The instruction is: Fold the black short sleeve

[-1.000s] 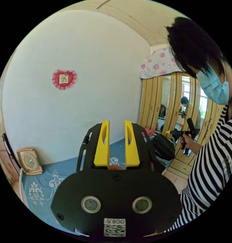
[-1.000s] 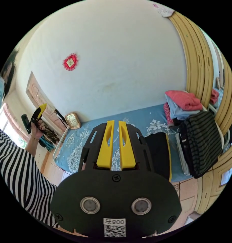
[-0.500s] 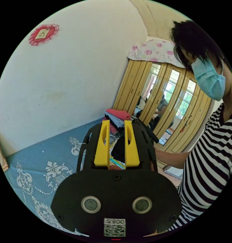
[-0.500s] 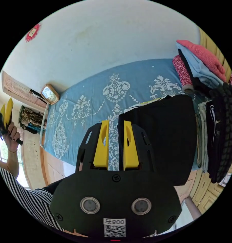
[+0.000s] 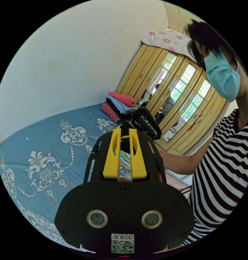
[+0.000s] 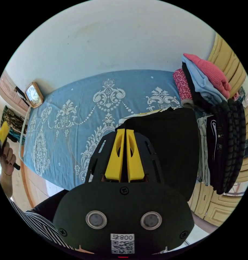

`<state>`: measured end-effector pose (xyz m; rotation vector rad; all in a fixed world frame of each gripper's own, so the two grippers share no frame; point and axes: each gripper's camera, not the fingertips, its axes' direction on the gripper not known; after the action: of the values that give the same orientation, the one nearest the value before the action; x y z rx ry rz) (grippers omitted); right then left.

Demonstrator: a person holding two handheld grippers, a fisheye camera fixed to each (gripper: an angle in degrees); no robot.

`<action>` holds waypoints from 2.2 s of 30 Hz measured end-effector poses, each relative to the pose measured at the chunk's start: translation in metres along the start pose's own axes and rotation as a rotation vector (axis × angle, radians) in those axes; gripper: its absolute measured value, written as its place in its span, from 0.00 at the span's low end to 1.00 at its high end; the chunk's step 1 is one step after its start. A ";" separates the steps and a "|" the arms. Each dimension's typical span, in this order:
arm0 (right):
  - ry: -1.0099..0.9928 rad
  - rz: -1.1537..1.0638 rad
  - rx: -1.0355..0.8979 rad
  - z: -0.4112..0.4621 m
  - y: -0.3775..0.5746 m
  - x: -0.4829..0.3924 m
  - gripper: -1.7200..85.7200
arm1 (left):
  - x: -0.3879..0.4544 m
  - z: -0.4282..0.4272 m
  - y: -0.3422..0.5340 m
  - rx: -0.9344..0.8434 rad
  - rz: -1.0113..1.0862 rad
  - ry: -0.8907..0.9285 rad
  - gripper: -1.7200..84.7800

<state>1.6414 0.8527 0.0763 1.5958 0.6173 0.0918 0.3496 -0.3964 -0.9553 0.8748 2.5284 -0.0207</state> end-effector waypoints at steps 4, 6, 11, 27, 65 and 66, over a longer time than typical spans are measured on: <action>-0.082 0.025 0.121 -0.044 0.020 -0.003 0.03 | -0.001 -0.024 0.024 -0.003 0.012 0.019 0.08; -0.104 0.014 0.189 -0.074 0.035 -0.007 0.03 | 0.000 -0.041 0.041 0.001 0.022 0.038 0.08; -0.155 0.000 0.324 -0.134 0.071 -0.015 0.02 | 0.013 -0.088 0.081 0.009 0.039 0.063 0.08; -0.543 -0.343 0.634 -0.387 0.165 -0.126 0.02 | 0.104 -0.360 0.142 0.171 0.106 -0.064 0.12; -0.917 -0.626 0.682 -0.504 0.289 -0.236 0.02 | 0.274 -0.558 0.201 0.018 0.095 0.000 0.19; -0.913 -0.618 0.685 -0.503 0.291 -0.235 0.02 | 0.281 -0.555 0.193 0.011 0.108 0.001 0.17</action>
<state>1.3299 1.2040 0.4913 1.7723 0.3844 -1.3566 0.0354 0.0102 -0.5545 1.0151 2.4801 -0.0003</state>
